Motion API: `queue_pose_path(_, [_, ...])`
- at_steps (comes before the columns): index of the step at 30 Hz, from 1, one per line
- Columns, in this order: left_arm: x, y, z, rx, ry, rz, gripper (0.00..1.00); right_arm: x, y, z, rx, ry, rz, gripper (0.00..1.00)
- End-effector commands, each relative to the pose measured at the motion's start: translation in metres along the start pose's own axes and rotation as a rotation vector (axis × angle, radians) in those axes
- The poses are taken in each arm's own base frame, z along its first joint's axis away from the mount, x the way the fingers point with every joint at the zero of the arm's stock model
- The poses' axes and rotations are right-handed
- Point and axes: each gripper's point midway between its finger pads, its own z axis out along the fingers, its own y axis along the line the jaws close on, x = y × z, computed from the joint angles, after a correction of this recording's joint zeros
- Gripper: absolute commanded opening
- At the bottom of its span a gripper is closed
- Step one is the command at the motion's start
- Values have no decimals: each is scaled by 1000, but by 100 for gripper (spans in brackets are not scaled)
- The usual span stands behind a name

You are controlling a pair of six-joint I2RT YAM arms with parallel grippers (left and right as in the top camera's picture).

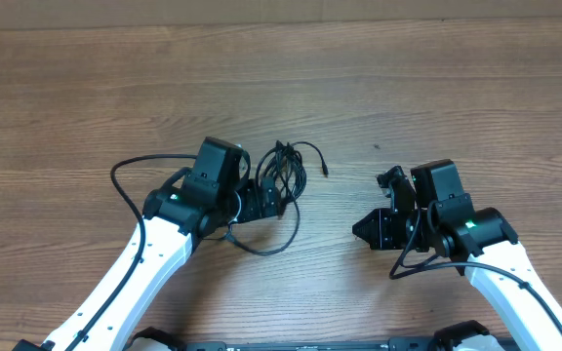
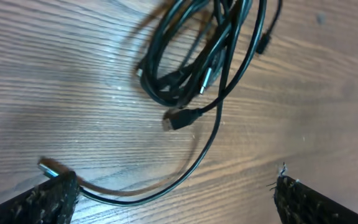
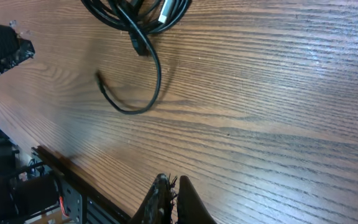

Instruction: Untangle cables

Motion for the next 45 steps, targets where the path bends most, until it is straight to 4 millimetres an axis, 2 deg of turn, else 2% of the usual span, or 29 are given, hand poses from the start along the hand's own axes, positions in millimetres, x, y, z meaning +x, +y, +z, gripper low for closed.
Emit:
queue_pose_path(1, [-4, 4, -2, -28, -30, -54, 100, -10, 5, -5, -1, -32, -12, 4])
queue_pose_path(4, [-4, 3, -2, -22, -28, -61, 100, -10, 5, -5, -1, -32, -12, 4])
queue_pose_path(7, [-5, -7, -2, 20, -29, -56, 88, -10, 5, -5, -1, -32, -12, 4])
queue_pose_path(9, [-9, -21, -2, 76, -45, -37, 86, -10, 5, -5, -1, -31, -12, 4])
queue_pose_path(11, [-17, -43, -4, 156, -81, -1, 100, -10, 5, -5, -1, -31, -12, 5])
queue_pose_path(16, [-40, -74, -9, 240, -210, 56, 100, -8, 4, -5, 2, -23, -6, 11])
queue_pose_path(18, [-47, -72, -6, 219, -244, 52, 100, -6, 2, -4, 3, -18, -3, 12])
queue_pose_path(19, [-48, -69, -4, 207, -247, 33, 92, -5, 1, -3, 4, -15, -1, 12])
queue_pose_path(21, [-48, -63, 7, 180, -231, -27, 61, -1, -1, -1, 8, -5, 5, 13])
queue_pose_path(22, [-46, -60, 14, 169, -212, -58, 54, 1, -2, 0, 9, 0, 8, 13])
queue_pose_path(23, [-45, -57, 20, 158, -196, -84, 52, 2, -3, 1, 10, 2, 10, 12])
queue_pose_path(24, [-43, -54, 28, 144, -179, -103, 52, 2, -3, 1, 10, 4, 11, 12])
queue_pose_path(28, [-32, -43, 63, 97, -96, -129, 73, 2, -3, 1, 10, 3, 10, 12])
queue_pose_path(32, [-24, -40, 96, 97, -33, -134, 72, 2, -3, 1, 10, 2, 10, 12])
queue_pose_path(35, [-17, -30, 119, 69, 0, -142, 61, 2, -3, 1, 9, 2, 10, 12])
queue_pose_path(36, [-14, -26, 126, 54, 15, -146, 51, 2, -3, 1, 10, 1, 10, 12])
queue_pose_path(38, [-7, -18, 137, 29, 41, -152, 9, 1, -3, 1, 9, 0, 9, 13])
queue_pose_path(39, [-3, -16, 141, 25, 64, -157, 4, 1, -3, 1, 9, -1, 8, 13])
queue_pose_path(41, [2, -18, 142, 51, 101, -181, 5, 1, -3, 1, 8, -3, 7, 13])
queue_pose_path(45, [-8, -41, 123, 216, 162, -301, 4, 1, -3, 1, 8, -2, 8, 13])
